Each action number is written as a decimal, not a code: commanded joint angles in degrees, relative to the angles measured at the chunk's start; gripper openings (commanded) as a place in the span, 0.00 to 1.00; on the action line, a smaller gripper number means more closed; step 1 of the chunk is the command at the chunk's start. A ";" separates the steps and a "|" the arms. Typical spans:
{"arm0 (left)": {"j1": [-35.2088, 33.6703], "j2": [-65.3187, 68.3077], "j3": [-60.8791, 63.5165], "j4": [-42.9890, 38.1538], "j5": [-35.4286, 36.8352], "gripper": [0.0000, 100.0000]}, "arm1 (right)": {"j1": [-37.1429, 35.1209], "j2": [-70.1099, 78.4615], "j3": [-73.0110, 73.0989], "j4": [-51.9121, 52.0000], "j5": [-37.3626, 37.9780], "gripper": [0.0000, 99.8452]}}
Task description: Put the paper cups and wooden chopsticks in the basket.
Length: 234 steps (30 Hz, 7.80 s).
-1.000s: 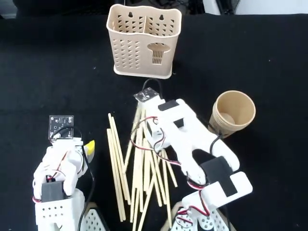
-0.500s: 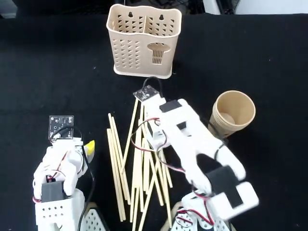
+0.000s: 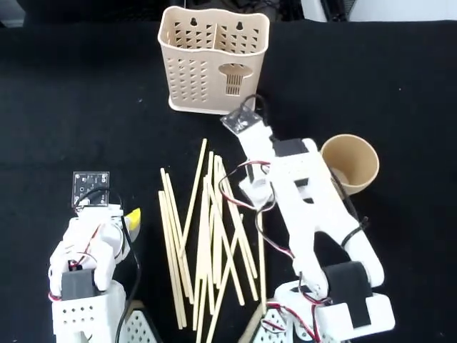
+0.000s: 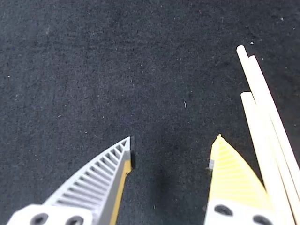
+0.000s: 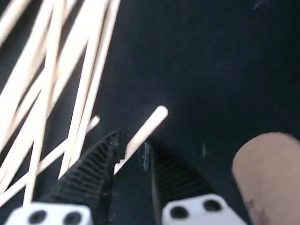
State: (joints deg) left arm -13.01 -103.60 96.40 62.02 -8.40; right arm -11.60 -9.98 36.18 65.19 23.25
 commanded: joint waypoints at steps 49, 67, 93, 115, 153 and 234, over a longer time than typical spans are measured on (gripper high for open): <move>0.84 -0.44 0.92 0.09 -0.09 0.28 | -11.34 13.49 1.27 -9.32 -11.78 0.06; 0.84 -0.44 0.92 0.09 -0.09 0.28 | -10.02 -2.42 0.84 0.70 -8.00 0.01; 0.84 -0.44 0.92 0.00 -0.09 0.28 | -11.34 -31.69 4.18 -2.81 -5.63 0.01; 0.84 -0.44 0.92 0.00 -0.09 0.28 | -19.16 -27.91 -10.77 -11.16 -5.71 0.01; 0.84 -0.53 0.92 -0.35 0.09 0.27 | -11.34 -34.07 1.01 -8.00 -15.56 0.01; -3.21 45.36 -51.38 -4.04 -2.64 0.27 | 39.56 10.33 -37.05 16.18 14.68 0.21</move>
State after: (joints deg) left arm -16.09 -58.51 50.33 57.89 -13.14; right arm 27.43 -0.48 1.89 82.59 36.35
